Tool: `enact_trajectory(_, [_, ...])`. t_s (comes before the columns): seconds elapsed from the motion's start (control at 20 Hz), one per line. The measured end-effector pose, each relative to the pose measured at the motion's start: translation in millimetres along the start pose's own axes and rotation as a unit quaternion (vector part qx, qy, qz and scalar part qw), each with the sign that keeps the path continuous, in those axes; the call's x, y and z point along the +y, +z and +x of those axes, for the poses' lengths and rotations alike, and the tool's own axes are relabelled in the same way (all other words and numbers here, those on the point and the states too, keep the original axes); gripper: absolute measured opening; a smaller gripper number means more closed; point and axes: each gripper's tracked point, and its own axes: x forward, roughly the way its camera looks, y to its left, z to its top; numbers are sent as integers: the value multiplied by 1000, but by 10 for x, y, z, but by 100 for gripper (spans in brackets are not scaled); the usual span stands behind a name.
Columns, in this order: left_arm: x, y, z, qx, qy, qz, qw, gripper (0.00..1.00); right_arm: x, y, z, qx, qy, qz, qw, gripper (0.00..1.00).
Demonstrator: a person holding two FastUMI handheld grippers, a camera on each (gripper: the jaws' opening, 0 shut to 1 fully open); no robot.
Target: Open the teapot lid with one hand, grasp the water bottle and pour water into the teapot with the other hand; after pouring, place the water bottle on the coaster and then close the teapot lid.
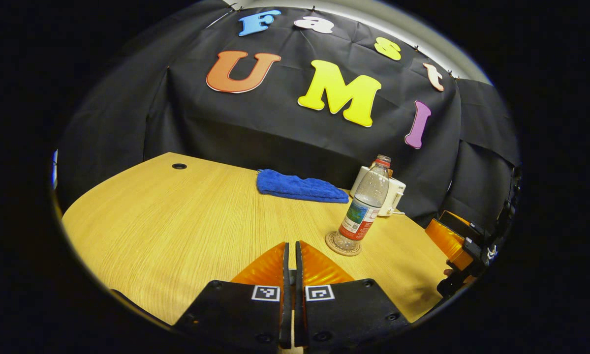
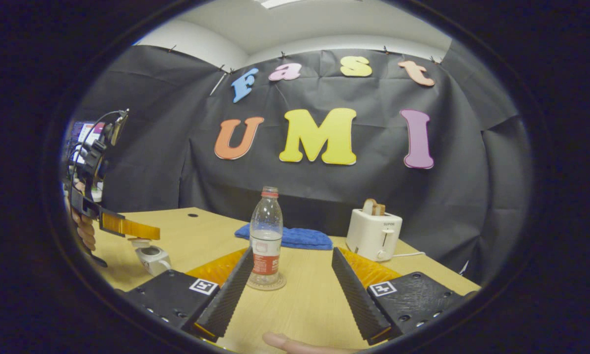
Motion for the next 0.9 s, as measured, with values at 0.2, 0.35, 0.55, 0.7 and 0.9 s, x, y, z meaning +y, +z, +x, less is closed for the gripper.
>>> enact_trajectory(0.2, [60, -21, 137, -25, 21, -9, 999, 5, 35, 17, -86, -10, 4, 10, 1000, 98])
enact_trajectory(0.35, [147, -74, 180, -26, 37, -20, 999, 5, 90, 48, -146, -19, 10, 3, 1000, 98])
enact_trajectory(0.55, [132, -82, 185, -26, 42, -11, 999, 5, 113, 38, -192, -22, 13, -4, 1000, 98])
enact_trajectory(0.7, [121, -120, 201, -23, 59, 17, 998, 5, 88, -28, -185, -12, 8, -2, 1000, 98])
enact_trajectory(0.9, [174, -135, 243, -30, 116, 132, 984, 6, 53, -29, -200, -11, -4, 4, 1000, 98])
